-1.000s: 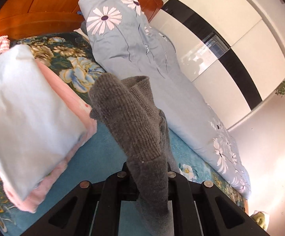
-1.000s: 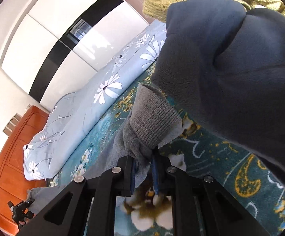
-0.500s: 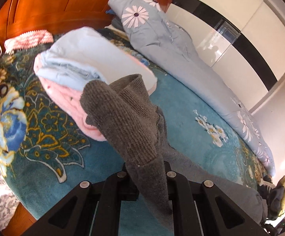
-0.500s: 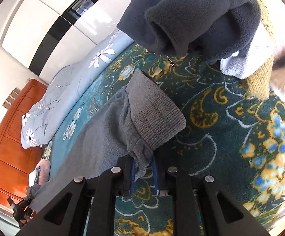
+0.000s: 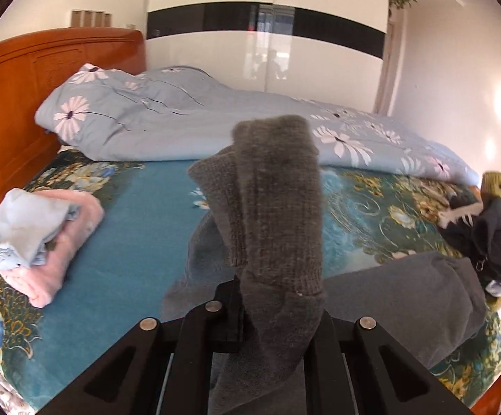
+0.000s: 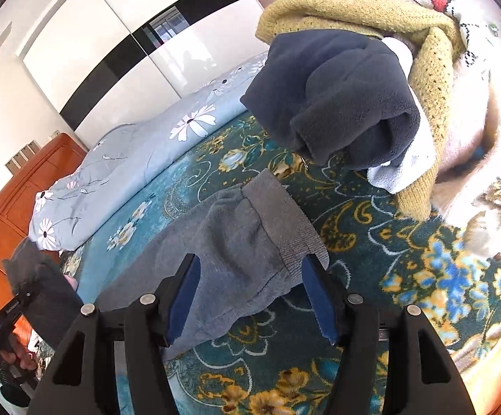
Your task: Fold clothes
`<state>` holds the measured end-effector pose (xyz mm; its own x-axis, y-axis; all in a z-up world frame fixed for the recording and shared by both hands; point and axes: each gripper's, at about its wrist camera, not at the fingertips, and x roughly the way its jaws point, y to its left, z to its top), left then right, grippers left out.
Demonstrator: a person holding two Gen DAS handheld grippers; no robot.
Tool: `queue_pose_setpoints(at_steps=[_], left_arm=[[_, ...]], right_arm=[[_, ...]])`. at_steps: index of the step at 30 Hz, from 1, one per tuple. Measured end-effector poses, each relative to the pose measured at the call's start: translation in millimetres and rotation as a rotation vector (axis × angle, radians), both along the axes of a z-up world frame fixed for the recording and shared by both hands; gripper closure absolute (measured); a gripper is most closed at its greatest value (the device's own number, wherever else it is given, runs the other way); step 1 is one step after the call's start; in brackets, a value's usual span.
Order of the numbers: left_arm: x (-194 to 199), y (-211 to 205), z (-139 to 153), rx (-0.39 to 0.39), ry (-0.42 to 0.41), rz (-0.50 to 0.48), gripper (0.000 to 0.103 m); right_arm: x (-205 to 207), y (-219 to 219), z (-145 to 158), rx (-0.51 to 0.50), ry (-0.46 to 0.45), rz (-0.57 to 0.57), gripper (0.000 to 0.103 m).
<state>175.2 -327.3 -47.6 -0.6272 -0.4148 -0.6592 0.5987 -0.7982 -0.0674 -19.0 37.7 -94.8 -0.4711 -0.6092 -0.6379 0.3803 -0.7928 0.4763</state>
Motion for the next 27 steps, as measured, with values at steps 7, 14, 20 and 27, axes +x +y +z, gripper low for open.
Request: queue_pose_setpoints(at_steps=[7,14,20,27], left_arm=[[-62,62,-67,0.024,-0.172,-0.082,0.092],[-60,91,-96,0.046,-0.223,-0.116,0.086],[-42,102,-84,0.075,-0.17,-0.169,0.079],[-42,97,-95,0.091,-0.2,-0.175,0.061]], right_arm=[[11,8,-12,0.01,-0.038,0.034,0.04],[17,-2,-25,0.021,-0.058,0.075,0.04],[26,-35,-15,-0.031,-0.018,0.138,0.04],[35,-86,-10,-0.133,-0.054,0.283,0.04]])
